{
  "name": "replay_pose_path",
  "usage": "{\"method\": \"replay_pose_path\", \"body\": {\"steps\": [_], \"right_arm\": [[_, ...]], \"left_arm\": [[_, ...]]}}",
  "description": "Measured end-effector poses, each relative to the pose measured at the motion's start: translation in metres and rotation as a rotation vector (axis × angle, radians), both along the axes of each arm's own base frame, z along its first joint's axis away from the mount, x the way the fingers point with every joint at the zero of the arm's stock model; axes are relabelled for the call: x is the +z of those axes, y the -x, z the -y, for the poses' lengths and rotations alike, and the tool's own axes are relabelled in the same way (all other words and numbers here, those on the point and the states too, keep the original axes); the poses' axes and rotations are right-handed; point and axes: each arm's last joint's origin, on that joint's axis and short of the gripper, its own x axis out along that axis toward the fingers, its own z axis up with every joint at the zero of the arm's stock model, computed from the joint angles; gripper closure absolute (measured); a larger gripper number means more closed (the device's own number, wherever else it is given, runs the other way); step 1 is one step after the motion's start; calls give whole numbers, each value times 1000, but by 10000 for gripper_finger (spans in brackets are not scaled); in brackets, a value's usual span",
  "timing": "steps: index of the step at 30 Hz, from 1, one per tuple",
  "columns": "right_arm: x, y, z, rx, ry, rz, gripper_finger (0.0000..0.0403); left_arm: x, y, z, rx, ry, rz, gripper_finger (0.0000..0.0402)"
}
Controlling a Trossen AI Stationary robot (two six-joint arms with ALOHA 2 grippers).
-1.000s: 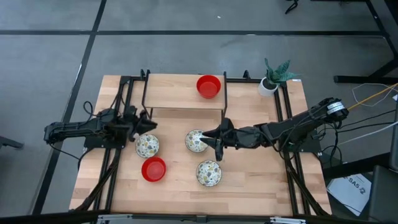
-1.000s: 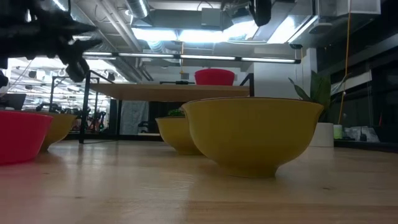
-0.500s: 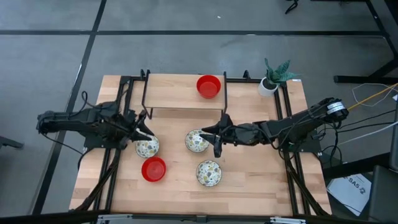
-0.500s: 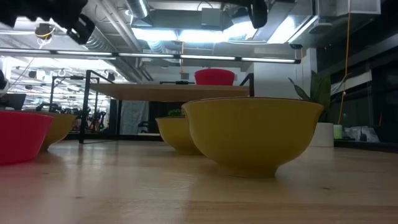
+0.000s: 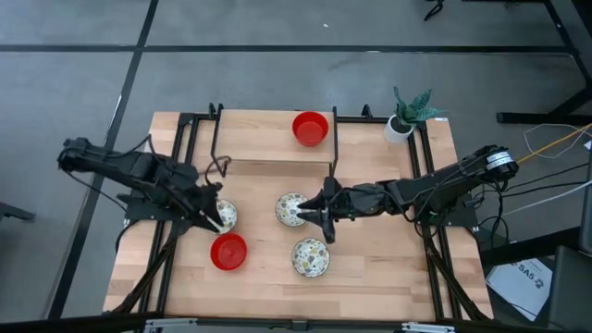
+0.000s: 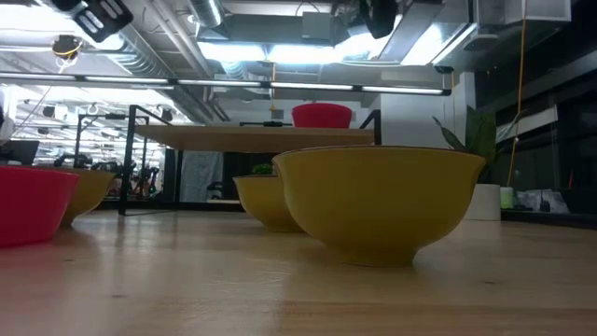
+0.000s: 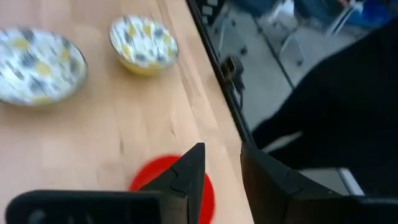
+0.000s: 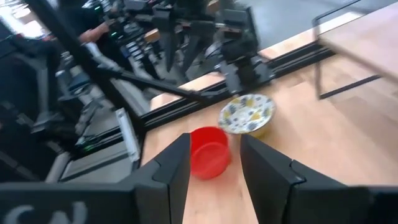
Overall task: Pick & Place Mini bowls
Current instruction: Stack the red bowl on the red bowls on the shelf
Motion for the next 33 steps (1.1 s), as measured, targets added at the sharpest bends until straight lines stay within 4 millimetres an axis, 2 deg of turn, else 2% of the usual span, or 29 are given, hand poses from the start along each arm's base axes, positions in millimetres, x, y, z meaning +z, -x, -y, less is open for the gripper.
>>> {"method": "replay_pose_path", "body": {"steps": [4, 10, 16, 25, 33], "right_arm": [[-2, 1, -3, 88, -20, -25, 263], [-8, 3, -6, 204, -32, -91, 263], [-16, 5, -6, 238, -25, -182, 263], [-22, 8, -6, 230, -55, -254, 263], [-22, 8, -6, 229, -58, -255, 263]], "left_arm": [[-5, -8, 18, -26, -3, -118, 304], [-25, -17, 48, -52, 26, -327, 304], [-42, -20, 73, -52, 9, -477, 304], [-68, -24, 99, -130, -229, -452, 304], [-94, -33, 110, -259, -401, -460, 304]]}}
